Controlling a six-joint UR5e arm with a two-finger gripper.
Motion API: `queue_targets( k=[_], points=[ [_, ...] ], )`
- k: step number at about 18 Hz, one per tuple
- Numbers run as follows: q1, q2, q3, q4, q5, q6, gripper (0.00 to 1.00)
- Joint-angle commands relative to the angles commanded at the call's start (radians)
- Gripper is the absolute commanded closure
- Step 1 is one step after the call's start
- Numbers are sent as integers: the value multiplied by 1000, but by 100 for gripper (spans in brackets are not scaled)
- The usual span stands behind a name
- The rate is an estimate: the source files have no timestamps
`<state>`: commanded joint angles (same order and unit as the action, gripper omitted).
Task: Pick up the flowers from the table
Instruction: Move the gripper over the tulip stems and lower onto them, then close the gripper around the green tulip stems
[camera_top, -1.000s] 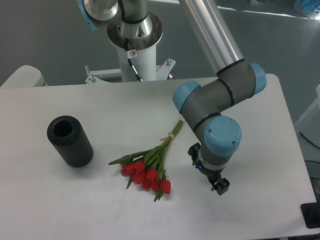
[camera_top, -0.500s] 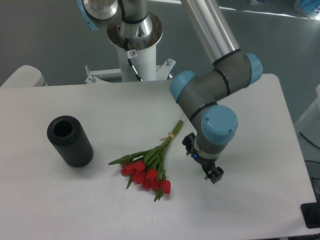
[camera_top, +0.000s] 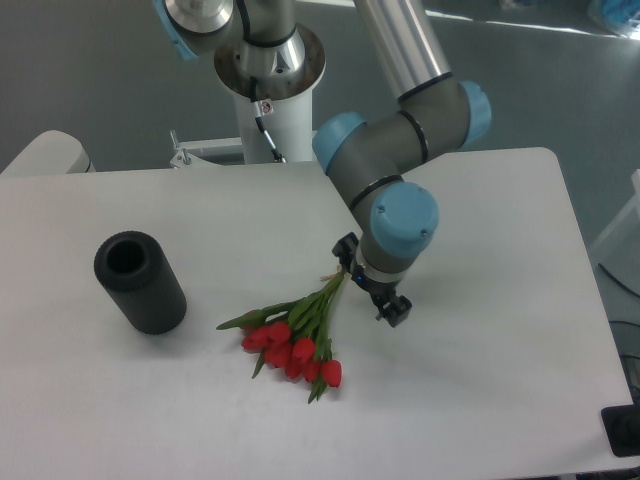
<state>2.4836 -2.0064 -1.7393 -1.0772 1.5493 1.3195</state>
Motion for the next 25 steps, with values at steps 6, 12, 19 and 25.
queue_targets(
  k=[6,12,19,25],
  points=[
    [-22,0,-61,63,2,-75,0],
    [-51,20,-124,123,2,-143,0],
    [-83,6,-120,152,3,-272,19],
    [-89,3,-123,169,5,-292,54]
  ],
)
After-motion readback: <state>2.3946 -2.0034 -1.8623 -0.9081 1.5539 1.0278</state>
